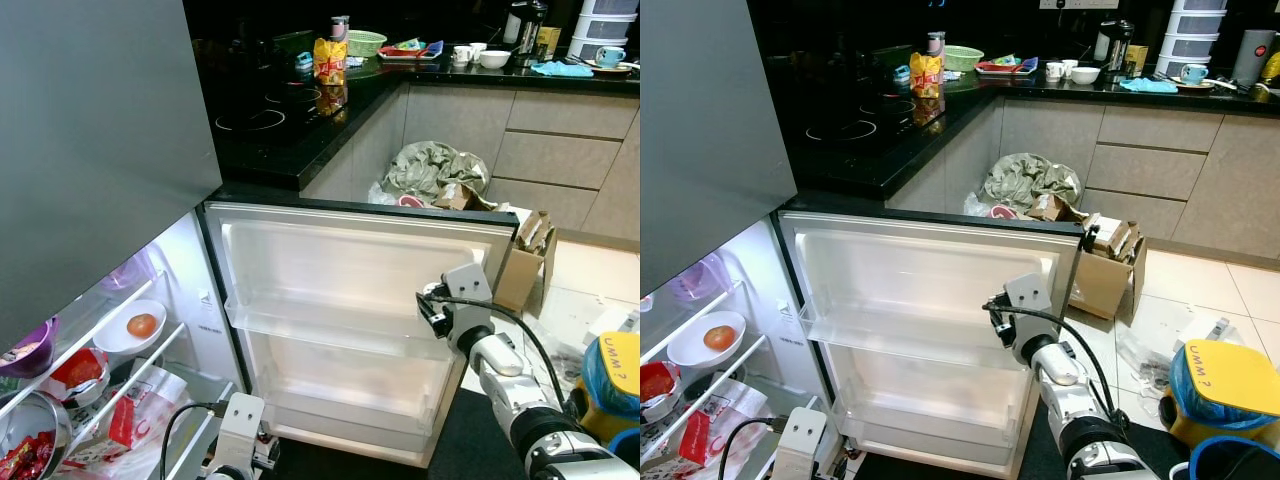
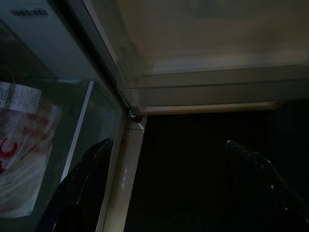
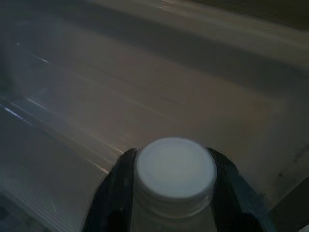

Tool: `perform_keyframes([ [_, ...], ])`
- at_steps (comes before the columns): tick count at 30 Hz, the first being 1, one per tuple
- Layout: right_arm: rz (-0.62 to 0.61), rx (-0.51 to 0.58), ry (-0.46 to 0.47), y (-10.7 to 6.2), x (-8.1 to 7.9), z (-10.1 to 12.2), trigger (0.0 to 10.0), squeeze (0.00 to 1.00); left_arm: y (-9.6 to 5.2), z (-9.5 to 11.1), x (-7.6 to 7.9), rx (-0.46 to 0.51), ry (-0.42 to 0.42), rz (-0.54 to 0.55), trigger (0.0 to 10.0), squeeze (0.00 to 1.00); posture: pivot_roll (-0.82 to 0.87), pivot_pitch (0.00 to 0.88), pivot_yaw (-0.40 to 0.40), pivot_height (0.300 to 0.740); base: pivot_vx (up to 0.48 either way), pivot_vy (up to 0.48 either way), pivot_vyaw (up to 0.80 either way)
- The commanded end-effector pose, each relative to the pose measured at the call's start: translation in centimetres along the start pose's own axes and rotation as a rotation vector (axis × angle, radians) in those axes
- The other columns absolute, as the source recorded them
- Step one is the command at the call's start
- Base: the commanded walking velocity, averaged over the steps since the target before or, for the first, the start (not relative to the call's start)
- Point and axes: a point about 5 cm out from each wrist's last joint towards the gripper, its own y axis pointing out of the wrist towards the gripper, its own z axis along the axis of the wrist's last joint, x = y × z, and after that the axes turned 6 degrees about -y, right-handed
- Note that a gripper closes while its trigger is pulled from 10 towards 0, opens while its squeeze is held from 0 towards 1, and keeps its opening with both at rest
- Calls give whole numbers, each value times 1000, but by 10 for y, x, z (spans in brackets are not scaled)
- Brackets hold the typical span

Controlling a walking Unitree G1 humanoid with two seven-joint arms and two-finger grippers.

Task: Restocking fridge

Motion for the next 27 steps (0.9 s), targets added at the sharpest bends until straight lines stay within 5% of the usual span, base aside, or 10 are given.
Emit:
perform_keyframes([
  [1,17,-48,27,-3,-5,-12,10000,812,-1,-2,0,-12,4,-3,10000,0,7,100,21,740,0,0,0],
  [2,14,-46,31,-2,-4,-11,10000,1000,-1,-2,0,-12,4,-3,10000,0,7,100,21,740,0,0,0],
  [20,7,-19,53,-2,0,-6,10000,1000,0,0,-1,-9,7,-6,10000,0,6,101,25,740,0,0,0],
  [21,13,-17,49,-1,-1,-4,10000,733,0,0,-1,-9,8,-6,10000,0,5,101,24,740,0,0,0],
  [22,13,-17,49,-1,-1,-4,10000,733,0,0,-1,-9,8,-6,10000,0,5,101,24,740,0,0,0],
  [23,24,-9,50,-1,-1,-2,10000,0,0,0,-1,-9,7,-6,10000,0,5,101,24,740,0,0,0],
  [27,48,14,64,0,0,5,10000,0,0,0,0,-8,7,-6,10000,0,3,100,25,740,0,0,0],
])
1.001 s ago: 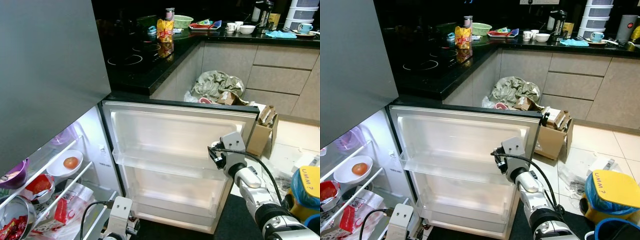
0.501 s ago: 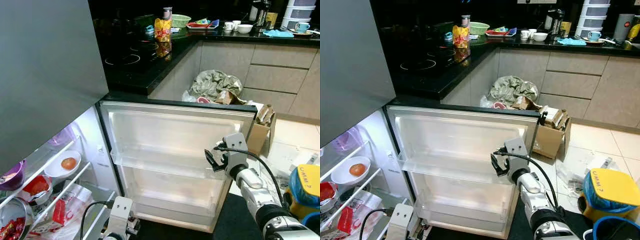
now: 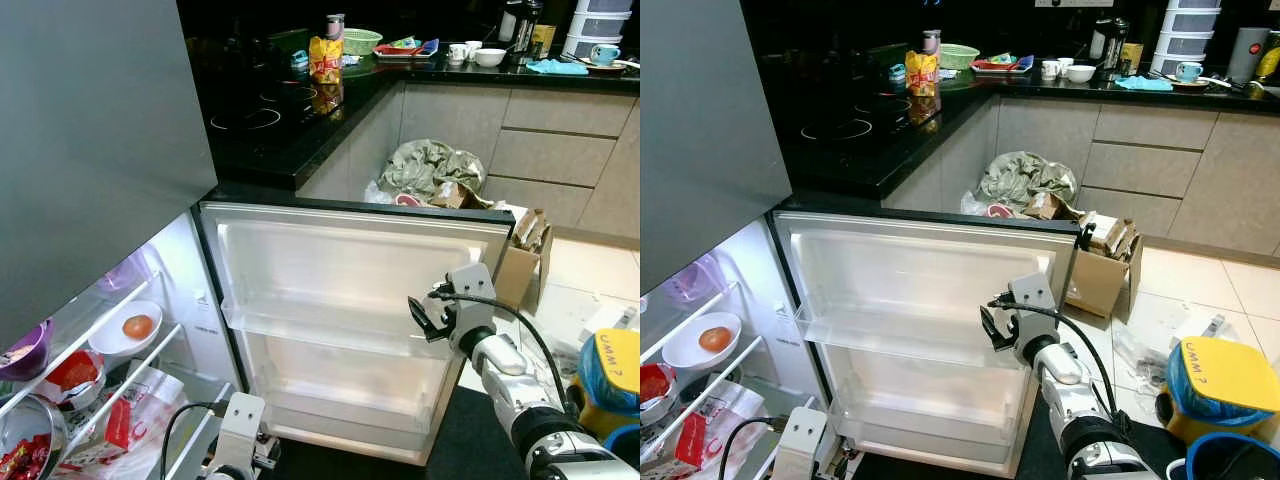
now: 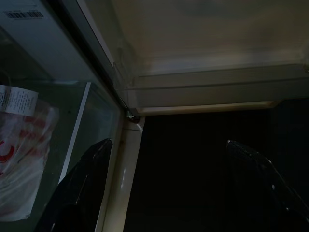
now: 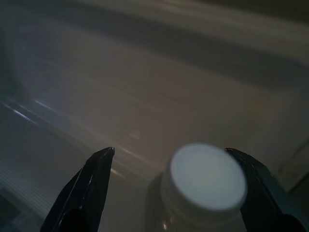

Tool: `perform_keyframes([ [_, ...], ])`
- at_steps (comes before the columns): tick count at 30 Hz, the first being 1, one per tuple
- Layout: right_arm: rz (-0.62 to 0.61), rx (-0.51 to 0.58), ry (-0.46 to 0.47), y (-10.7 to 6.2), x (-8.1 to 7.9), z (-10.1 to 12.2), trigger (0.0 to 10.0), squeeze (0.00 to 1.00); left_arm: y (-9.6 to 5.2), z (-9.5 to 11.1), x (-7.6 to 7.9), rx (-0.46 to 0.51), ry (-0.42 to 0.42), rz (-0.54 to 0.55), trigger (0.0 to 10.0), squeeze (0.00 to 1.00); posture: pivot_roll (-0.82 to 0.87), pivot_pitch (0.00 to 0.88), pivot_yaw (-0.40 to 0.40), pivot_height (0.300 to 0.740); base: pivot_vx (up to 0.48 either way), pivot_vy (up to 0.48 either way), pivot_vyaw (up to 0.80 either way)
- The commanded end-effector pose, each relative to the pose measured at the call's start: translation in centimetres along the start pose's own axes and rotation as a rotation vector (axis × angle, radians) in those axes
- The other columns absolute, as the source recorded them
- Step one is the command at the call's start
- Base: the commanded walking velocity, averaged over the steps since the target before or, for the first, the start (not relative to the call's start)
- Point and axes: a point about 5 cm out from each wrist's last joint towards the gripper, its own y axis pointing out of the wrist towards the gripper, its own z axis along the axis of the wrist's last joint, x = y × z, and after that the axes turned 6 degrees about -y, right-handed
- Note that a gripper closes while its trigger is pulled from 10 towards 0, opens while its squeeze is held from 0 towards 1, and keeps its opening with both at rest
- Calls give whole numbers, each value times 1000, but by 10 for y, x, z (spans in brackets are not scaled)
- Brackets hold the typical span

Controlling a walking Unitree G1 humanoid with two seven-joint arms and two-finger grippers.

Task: Restocking fridge

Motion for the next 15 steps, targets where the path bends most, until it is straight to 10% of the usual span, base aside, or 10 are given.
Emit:
perform_keyframes([
  [1,2,-5,32,-2,0,-3,10000,0,-1,-1,0,-8,6,-4,10000,0,3,100,25,740,0,0,0],
  [15,153,1,-36,-26,8,7,10000,0,0,-1,1,-11,9,-12,10000,0,-4,102,33,740,0,0,0],
])
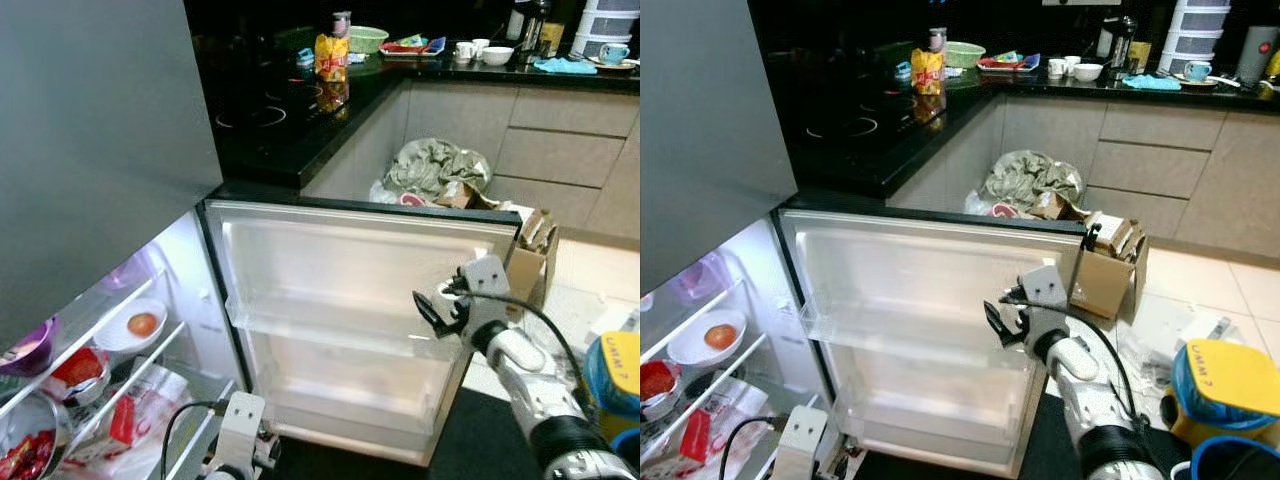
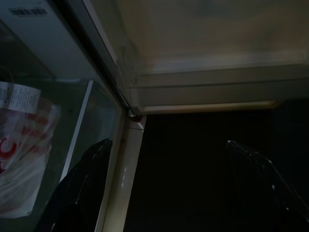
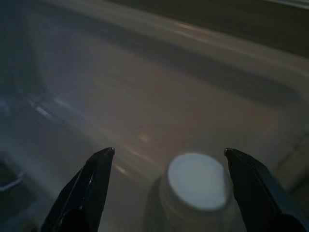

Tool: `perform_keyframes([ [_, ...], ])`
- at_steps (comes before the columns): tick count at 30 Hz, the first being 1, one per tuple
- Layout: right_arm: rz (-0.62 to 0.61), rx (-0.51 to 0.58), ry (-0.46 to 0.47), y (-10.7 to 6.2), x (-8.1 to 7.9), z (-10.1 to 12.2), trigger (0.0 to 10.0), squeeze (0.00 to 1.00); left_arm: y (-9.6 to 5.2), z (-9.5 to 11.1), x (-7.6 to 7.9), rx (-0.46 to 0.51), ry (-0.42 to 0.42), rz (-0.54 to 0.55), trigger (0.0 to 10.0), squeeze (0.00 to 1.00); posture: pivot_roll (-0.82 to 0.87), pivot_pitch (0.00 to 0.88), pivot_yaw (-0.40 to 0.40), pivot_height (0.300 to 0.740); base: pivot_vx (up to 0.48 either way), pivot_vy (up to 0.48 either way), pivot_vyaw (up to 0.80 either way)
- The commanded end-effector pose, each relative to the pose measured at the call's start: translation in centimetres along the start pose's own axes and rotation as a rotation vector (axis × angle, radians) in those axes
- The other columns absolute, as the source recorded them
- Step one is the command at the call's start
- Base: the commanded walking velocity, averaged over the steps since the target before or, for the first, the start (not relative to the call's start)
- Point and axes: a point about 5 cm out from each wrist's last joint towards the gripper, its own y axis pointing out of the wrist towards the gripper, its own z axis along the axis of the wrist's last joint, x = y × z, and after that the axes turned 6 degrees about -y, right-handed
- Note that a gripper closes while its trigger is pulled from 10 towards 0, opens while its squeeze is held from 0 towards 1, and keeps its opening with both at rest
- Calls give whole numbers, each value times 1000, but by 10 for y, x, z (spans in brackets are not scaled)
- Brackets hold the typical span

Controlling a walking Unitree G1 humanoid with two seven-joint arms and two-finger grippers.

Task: Restocking fridge

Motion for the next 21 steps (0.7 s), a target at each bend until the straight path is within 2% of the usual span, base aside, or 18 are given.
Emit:
perform_keyframes([
  [1,79,-13,-16,-6,-8,-1,10000,0,-1,-3,0,-14,7,-6,10000,0,-4,102,33,740,0,0,0],
  [4,146,-7,0,-18,-12,4,10000,0,-1,-2,0,-14,10,-8,10000,0,-4,102,37,740,0,0,0],
  [8,232,-34,-47,-30,-18,5,10000,0,-1,-2,-1,-15,10,-8,10000,0,-6,101,40,740,0,0,0],
  [10,329,-89,-88,-43,-26,1,10000,0,0,-2,-1,-17,11,-10,10000,0,-9,99,42,740,0,0,0],
  [12,426,-166,-75,-56,-36,-11,10000,0,0,-2,-1,-19,11,-12,10000,0,-12,98,44,740,0,0,0],
  [16,453,-194,-66,-60,-40,-17,10000,0,0,-2,-1,-19,11,-13,10000,0,-13,97,45,740,0,0,0],
  [20,478,-312,-48,-67,-52,-43,10000,0,1,-1,0,-20,13,-16,10000,0,-11,91,48,740,0,0,0],
  [21,478,-312,-48,-67,-52,-43,10000,0,1,-1,0,-20,13,-16,10000,0,-11,91,48,740,0,0,0],
])
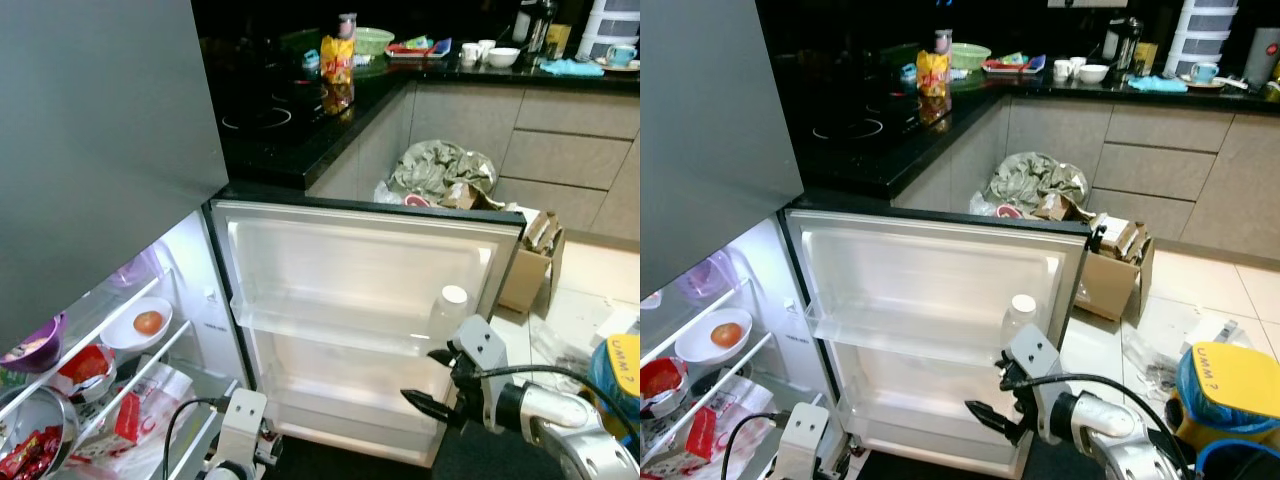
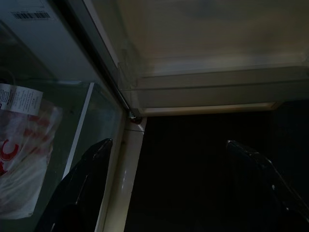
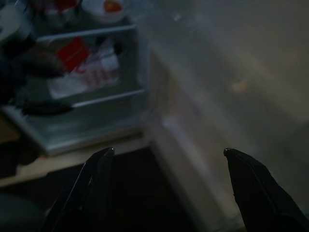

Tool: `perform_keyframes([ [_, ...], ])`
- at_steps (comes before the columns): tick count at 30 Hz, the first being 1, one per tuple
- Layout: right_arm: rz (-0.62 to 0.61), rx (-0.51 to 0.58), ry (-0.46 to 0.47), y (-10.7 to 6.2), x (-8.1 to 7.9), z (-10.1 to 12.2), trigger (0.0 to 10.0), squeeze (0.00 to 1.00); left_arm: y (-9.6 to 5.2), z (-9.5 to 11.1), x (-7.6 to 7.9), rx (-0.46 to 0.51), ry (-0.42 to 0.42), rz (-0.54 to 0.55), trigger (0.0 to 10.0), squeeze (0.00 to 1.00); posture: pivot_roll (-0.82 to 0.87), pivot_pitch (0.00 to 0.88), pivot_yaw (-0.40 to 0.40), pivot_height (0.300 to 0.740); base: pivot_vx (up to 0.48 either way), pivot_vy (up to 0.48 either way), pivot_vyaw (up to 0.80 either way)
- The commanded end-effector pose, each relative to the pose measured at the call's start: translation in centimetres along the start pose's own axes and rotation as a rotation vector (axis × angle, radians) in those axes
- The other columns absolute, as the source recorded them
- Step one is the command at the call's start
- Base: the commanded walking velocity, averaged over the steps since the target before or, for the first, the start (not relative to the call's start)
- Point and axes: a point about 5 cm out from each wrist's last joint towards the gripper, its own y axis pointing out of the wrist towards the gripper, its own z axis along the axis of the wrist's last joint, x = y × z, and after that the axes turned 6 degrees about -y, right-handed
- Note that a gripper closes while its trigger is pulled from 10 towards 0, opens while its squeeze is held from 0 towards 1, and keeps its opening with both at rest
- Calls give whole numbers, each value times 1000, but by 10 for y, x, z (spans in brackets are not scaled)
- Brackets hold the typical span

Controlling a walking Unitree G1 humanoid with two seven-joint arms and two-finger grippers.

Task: Restocking fridge

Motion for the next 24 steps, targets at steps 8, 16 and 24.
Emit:
perform_keyframes([
  [8,43,-174,32,2,-20,-35,10000,0,-1,-5,-1,-27,11,-1,10000,0,-10,90,45,740,0,0,0],
  [16,94,-262,57,3,-32,-56,10000,0,-1,-7,0,-34,9,-2,10000,0,-14,91,43,740,0,0,0],
  [24,-47,-451,55,14,-35,-112,10000,0,-6,-26,1,-110,15,3,10000,0,-31,92,49,740,0,0,0],
])
